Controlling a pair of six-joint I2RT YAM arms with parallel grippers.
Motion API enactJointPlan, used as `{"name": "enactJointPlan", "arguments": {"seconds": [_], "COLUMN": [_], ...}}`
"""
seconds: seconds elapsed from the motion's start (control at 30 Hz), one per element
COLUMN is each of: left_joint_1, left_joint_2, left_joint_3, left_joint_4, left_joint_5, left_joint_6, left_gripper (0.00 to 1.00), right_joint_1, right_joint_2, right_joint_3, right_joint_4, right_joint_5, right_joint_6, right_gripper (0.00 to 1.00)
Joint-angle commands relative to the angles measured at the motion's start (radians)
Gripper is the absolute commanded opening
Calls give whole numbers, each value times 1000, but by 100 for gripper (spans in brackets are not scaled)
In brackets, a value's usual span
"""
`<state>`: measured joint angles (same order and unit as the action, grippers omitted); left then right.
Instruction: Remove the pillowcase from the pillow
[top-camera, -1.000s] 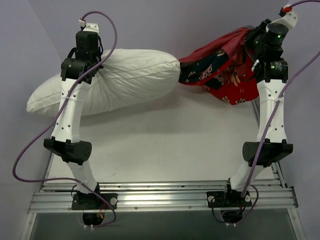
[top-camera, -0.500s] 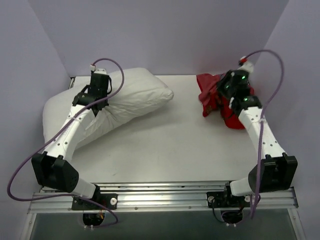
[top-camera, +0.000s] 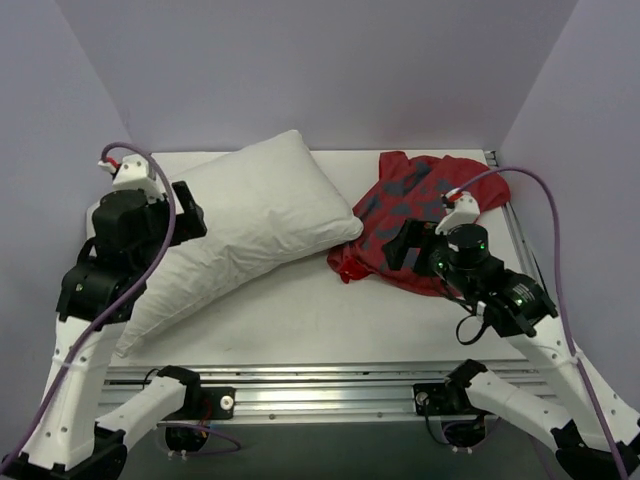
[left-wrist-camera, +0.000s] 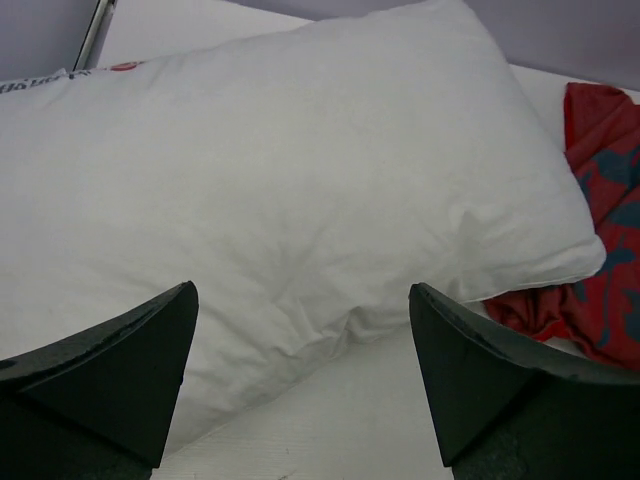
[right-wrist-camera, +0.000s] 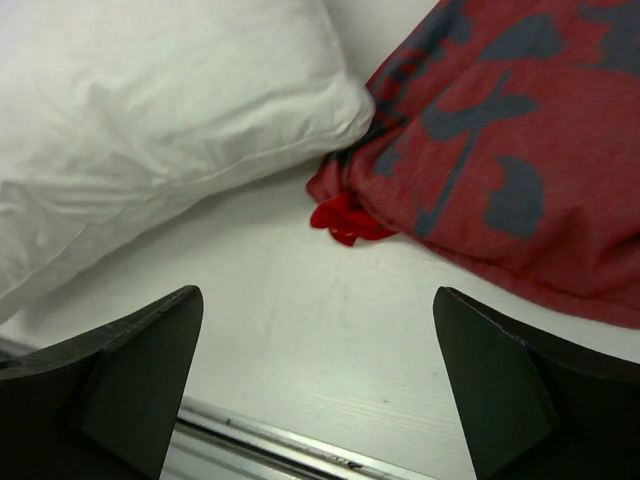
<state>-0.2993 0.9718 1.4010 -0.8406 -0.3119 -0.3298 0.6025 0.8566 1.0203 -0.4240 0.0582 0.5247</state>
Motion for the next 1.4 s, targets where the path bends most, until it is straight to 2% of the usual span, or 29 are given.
{"name": "enactJointPlan", "arguments": {"seconds": [0.0,0.17,0.37,0.5,0.67,0.8,1.0,1.37], "left_joint_1": [5,5,3,3,3,3,3,3], "left_joint_2": [-45,-122,-289,-427,-551,-620,-662,-625], "left_joint_3": [65,148,199,150,44,-10,-76,-74], "left_joint_4": [-106,-215,-273,-238,-180,-161,-155,-161], "left_joint_5": [68,53,-45,-133,-208,-234,-251,-268], "left_joint_6": [-9,11,26,8,35,55,58,26], "left_gripper": [94,94,94,94,94,94,94,94], "right_joint_1": [-6,-6,-4,-4,6,19,40,82], "right_joint_2": [10,-39,-261,-369,-537,-610,-637,-648], "right_joint_3": [112,271,270,239,179,181,170,152], "right_joint_4": [-153,-234,-190,-203,-147,-131,-174,-185], "right_joint_5": [256,568,704,793,819,828,861,851], "right_joint_6": [-72,-147,-252,-275,-311,-316,-299,-287], "right_gripper": [96,97,100,100,100,100,100,100]}}
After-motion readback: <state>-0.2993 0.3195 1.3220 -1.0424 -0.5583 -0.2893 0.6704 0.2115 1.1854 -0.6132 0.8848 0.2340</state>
